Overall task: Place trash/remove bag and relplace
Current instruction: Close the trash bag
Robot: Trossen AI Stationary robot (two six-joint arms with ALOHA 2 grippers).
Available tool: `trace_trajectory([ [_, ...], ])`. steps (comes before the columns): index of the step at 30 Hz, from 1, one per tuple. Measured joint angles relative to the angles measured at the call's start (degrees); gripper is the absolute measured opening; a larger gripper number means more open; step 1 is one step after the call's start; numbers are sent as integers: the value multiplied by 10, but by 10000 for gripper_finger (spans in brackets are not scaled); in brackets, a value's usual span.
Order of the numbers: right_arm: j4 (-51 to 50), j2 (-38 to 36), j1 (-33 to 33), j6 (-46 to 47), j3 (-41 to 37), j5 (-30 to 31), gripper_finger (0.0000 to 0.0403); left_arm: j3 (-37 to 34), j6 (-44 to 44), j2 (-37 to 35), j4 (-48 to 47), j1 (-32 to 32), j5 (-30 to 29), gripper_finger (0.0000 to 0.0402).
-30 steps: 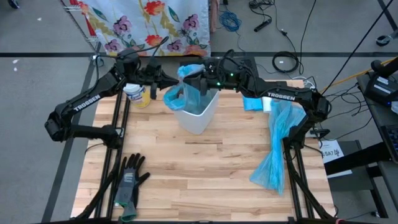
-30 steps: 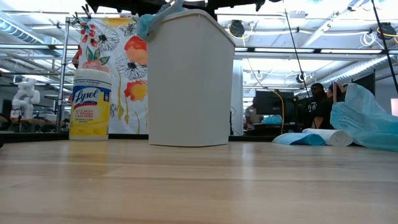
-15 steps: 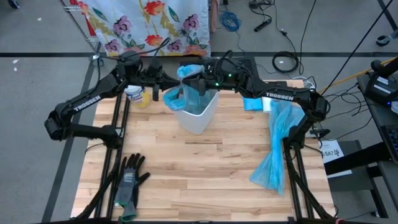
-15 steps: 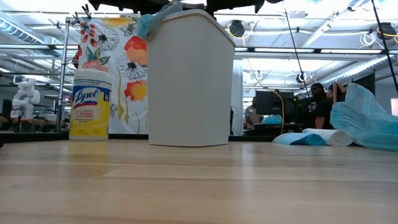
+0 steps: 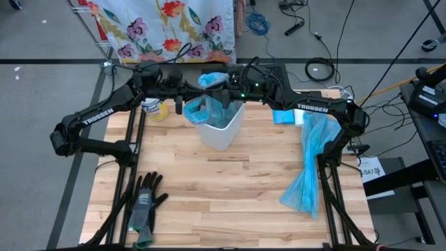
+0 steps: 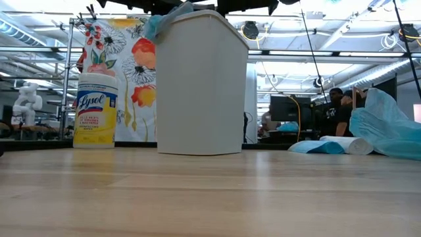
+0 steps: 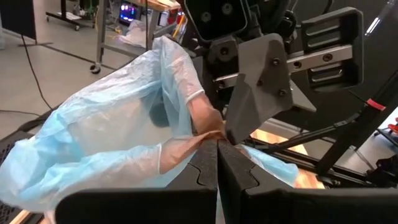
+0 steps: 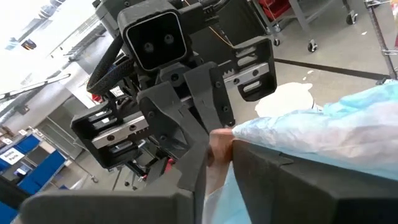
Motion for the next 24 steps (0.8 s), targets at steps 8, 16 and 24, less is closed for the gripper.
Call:
trace_trajectory([
  [8, 1, 0, 0, -37, 0, 14, 3, 0, 0, 0, -4, -9, -15, 0],
  [16, 67, 0, 0, -29, 0, 10, 0, 0, 0, -5, -6, -10, -21, 0],
  [24, 120, 0, 3, -5, 0, -3, 0, 0, 0, -11, 35, -1, -19, 0],
])
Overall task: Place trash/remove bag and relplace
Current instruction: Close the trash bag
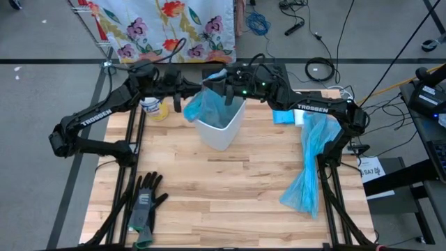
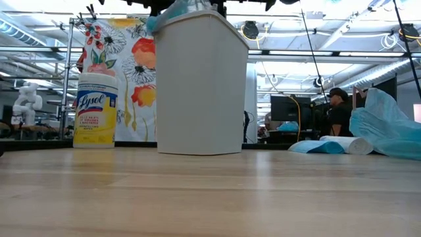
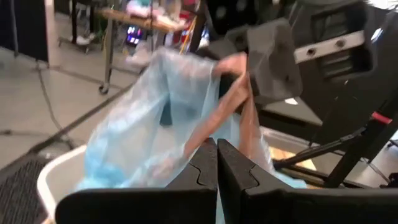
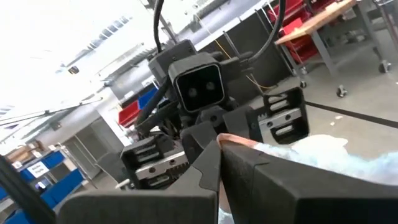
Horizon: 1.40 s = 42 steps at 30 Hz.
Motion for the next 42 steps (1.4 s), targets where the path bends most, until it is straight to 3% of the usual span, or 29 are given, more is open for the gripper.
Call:
trace_trajectory([
  [12, 10, 0, 8, 11, 0, -15, 0, 0, -4, 7, 57, -6, 46, 0],
  [23, 13, -1, 12, 19, 0, -18, 0, 0, -75, 48, 143, -6, 113, 0],
  [33, 17, -1, 13, 23, 1, -22, 0, 0, -75, 53, 142, -20, 162, 0],
  [42, -26, -1, 11, -6, 101, -19, 0, 0, -76, 93, 137, -41, 168, 0],
])
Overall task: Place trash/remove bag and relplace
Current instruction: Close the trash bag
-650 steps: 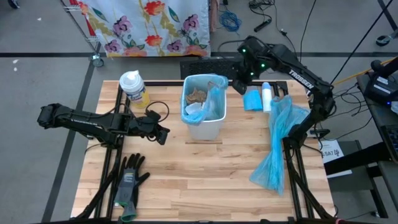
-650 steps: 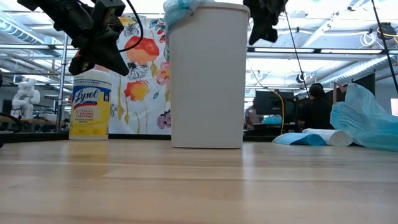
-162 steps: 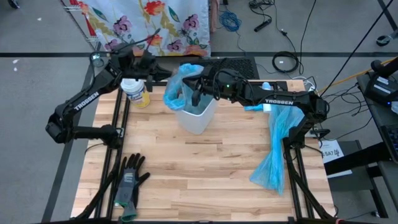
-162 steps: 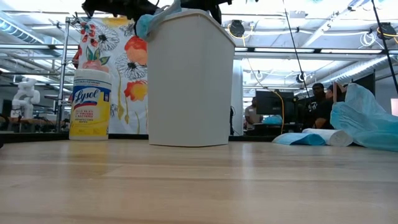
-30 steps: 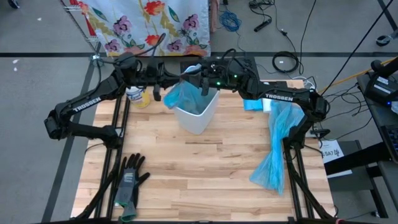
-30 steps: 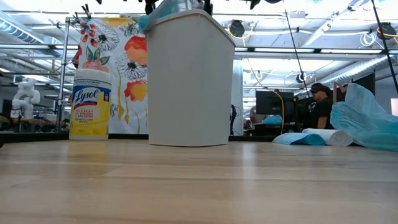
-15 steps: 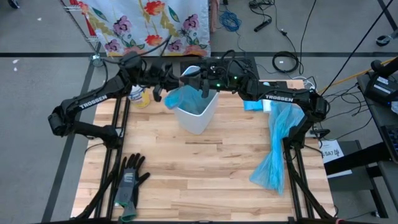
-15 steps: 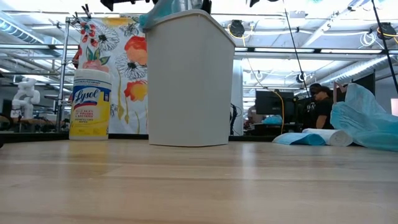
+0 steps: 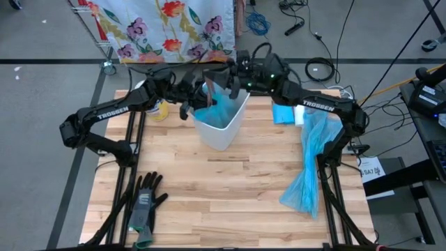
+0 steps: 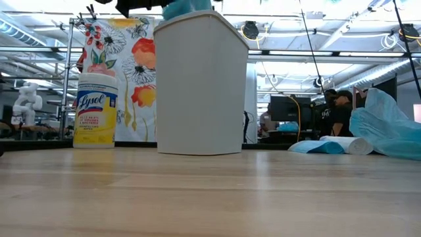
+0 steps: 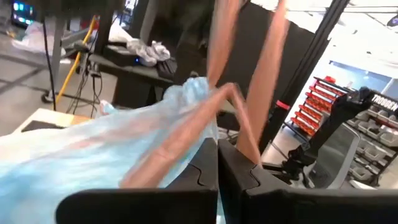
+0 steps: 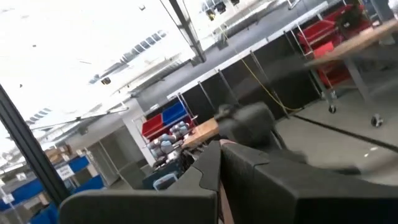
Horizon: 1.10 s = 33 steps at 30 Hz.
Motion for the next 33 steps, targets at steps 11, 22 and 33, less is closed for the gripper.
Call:
trace_trajectory([
  [11, -203, 0, -14, -42, 137, 8, 0, 0, -14, 23, 4, -2, -3, 0],
  [22, -480, 0, -14, -124, 152, -15, 8, 0, -14, -10, 5, 22, -5, 0],
  [33, -446, 0, 2, -119, 117, -1, 102, 0, -8, -11, 6, 23, -10, 0],
])
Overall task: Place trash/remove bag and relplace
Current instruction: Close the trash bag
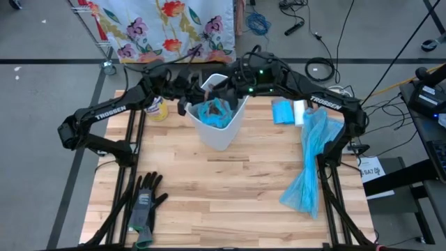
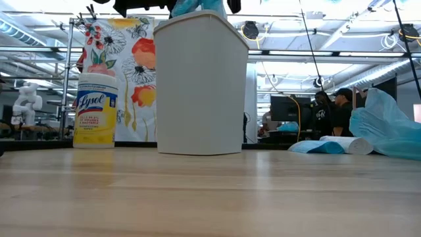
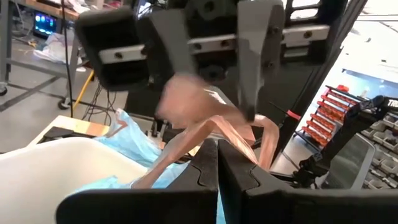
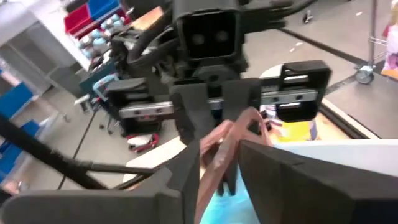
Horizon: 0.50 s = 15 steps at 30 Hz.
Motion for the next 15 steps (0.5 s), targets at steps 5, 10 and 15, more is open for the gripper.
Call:
trace_trajectory([
  [5, 65, 1, -1, 34, -30, -5, 127, 0, -4, 0, 0, 2, -2, 0],
  [10, 74, 13, -3, 44, -32, -13, 129, 0, -4, 0, -1, 2, -2, 0],
  [15, 123, 38, -4, 61, -32, -38, 126, 0, -5, 0, -6, 2, -1, 0],
])
